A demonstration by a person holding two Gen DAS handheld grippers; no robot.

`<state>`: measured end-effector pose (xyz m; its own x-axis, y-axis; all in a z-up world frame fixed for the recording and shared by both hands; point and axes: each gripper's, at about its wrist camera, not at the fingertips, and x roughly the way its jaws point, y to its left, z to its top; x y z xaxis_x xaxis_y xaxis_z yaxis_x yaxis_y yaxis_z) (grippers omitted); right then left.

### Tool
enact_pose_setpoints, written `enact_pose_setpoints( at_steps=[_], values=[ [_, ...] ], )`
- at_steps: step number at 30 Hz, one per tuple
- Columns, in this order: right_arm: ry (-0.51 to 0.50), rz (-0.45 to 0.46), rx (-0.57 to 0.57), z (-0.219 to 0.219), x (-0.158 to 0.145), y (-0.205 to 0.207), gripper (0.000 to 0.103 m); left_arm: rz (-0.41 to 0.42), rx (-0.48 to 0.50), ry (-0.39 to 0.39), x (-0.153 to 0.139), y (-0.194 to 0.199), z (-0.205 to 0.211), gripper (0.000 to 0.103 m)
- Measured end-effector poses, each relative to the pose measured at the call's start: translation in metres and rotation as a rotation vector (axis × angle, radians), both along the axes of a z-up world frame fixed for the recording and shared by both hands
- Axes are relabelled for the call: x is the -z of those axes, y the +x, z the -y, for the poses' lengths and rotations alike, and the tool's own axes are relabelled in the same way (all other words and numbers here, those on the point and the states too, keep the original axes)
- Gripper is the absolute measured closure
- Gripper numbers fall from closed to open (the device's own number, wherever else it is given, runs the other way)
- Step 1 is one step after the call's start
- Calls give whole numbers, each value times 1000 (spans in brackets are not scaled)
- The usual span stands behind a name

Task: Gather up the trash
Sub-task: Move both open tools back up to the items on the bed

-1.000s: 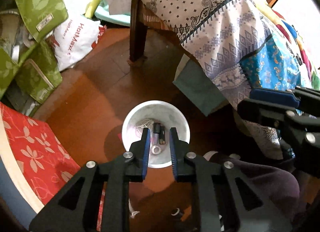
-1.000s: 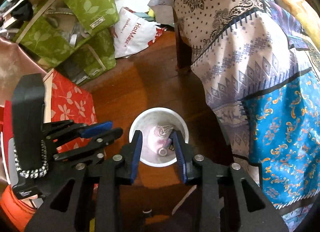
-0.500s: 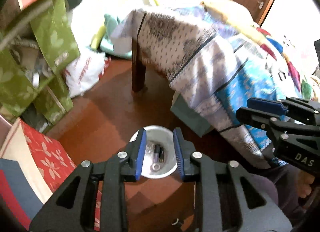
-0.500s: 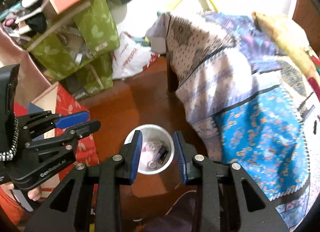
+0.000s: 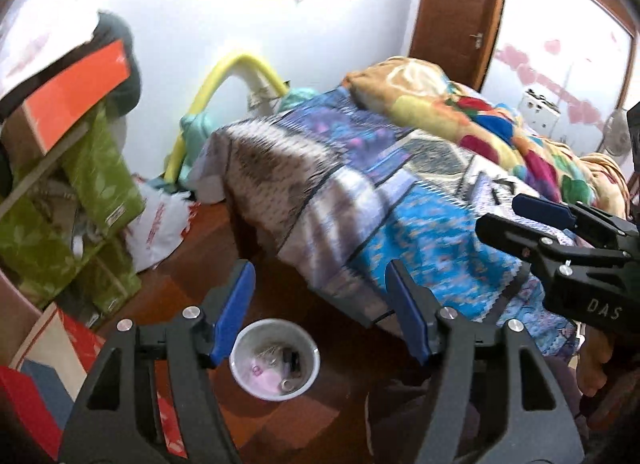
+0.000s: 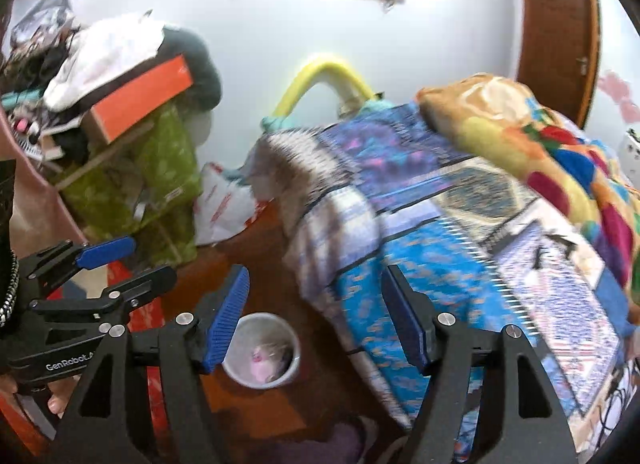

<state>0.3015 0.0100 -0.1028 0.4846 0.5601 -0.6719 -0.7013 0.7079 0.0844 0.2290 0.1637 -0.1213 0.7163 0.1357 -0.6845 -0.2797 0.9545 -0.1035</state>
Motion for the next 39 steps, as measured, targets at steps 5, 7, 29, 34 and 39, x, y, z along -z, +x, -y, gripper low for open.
enact_pose_setpoints(
  at_steps=[5, 7, 29, 34, 39],
  values=[
    [23, 37, 82, 47, -13, 13, 38, 28, 67, 27, -16, 21, 37, 36],
    [25, 51, 123, 68, -17, 20, 38, 35, 97, 28, -20, 33, 52, 36],
    [-28, -18, 498, 247, 19, 132, 38, -34, 334, -3, 14, 210, 191, 36],
    [-26, -62, 536, 266, 34, 162, 38, -82, 369, -5, 39, 253, 214, 36],
    [-19, -102, 558, 277, 52, 194, 38, -129, 393, -5, 65, 293, 233, 36]
  ],
)
